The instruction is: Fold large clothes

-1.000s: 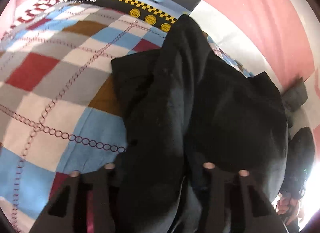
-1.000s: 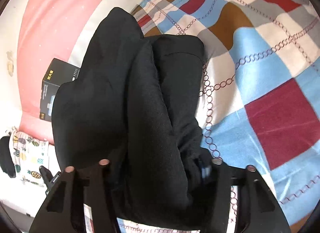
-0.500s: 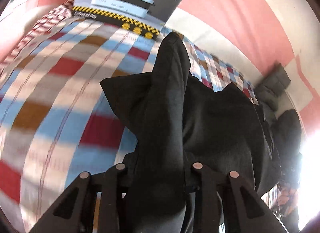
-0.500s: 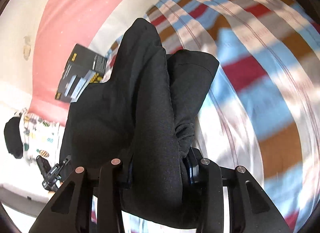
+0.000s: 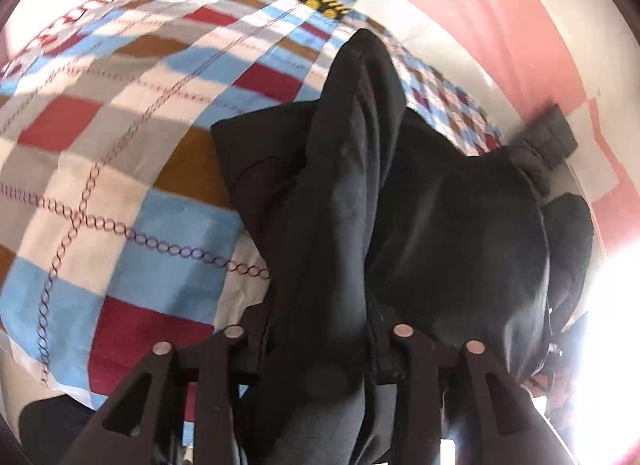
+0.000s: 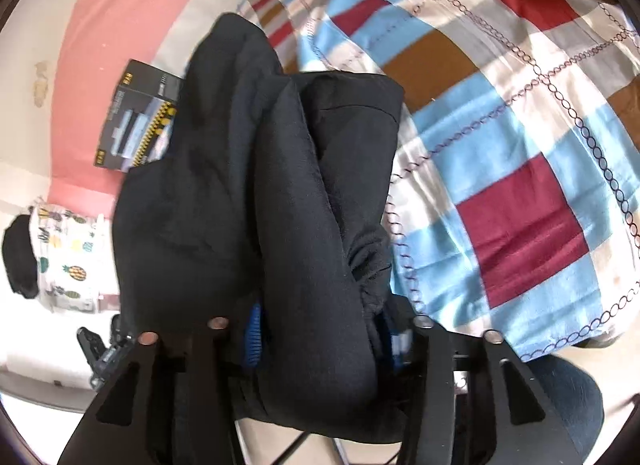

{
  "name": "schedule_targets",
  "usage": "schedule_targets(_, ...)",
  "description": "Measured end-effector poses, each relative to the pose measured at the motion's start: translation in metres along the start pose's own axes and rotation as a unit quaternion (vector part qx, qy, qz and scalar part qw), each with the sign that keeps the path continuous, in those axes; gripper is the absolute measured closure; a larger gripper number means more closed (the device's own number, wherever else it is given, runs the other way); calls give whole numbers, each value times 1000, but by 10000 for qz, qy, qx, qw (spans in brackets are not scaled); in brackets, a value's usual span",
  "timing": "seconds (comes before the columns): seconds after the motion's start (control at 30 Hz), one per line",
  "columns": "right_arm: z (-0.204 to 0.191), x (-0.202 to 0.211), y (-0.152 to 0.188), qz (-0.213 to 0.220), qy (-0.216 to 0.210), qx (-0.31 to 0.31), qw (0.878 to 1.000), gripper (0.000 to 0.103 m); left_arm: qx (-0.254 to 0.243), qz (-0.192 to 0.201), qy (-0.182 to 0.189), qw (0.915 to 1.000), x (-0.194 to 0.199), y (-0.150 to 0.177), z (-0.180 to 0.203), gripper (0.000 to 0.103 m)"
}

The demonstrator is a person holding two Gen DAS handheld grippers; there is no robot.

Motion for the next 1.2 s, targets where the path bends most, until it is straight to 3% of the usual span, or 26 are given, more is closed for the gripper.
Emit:
schedule_targets(0.03,2,-1,-1,-25,68,-34,10000,43,38,-24,-62,10000,0,1,0,61)
schedule_targets(0.23,-5,28,-12,174,580,361,9975,42,-217,12,-414,9989,24,-6,5,54)
schedule_targets(0.43,-21,56,-45,776,537,789,9924,37,-362,419,-183,9983,51,-36,22,42)
schedule_targets(0.63,-40,20,-107,752,600,1204,9880,37,-561,205,-131,9981,-6,-91,56,39)
schedule_targets(0.87,-42,-38,-161,339,683,1535,9852,37,-637,100,-475,9968,-63,-139,76,35)
schedule_targets(0.9,-38,-48,-165,211,648,1460,9869,38,-596,84,-514,9969,-69,-142,74,36)
schedule_targets(0.93,-36,-53,-167,190,614,1377,9884,62,-572,87,-535,9969,-71,-144,72,42)
schedule_targets(0.97,-36,-53,-168,223,641,1353,9885,84,-577,124,-593,9965,-72,-145,70,62)
schedule_targets(1.0,-38,-52,-169,250,643,1344,9885,84,-619,190,-616,9960,-70,-146,69,73)
schedule_targets(1.07,-45,-43,-172,476,678,1466,9857,87,-711,523,-556,9945,-57,-151,72,82)
schedule_targets(1.13,-42,-28,-180,780,786,1398,9840,88,-799,952,-626,9903,-43,-162,71,84)
schedule_targets(1.2,-34,-24,-188,966,565,1074,9879,88,-699,1085,-361,9910,-43,-171,70,84)
Point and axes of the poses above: each gripper's, at about its wrist camera, not at the fingertips, and x roughly against the way its jaws point, z to its right, y to its underside, the point moved 8 cm from there along -x, roughly the way its jaws point, and after that the axes turned 13 degrees about x, right-handed, at the moved point
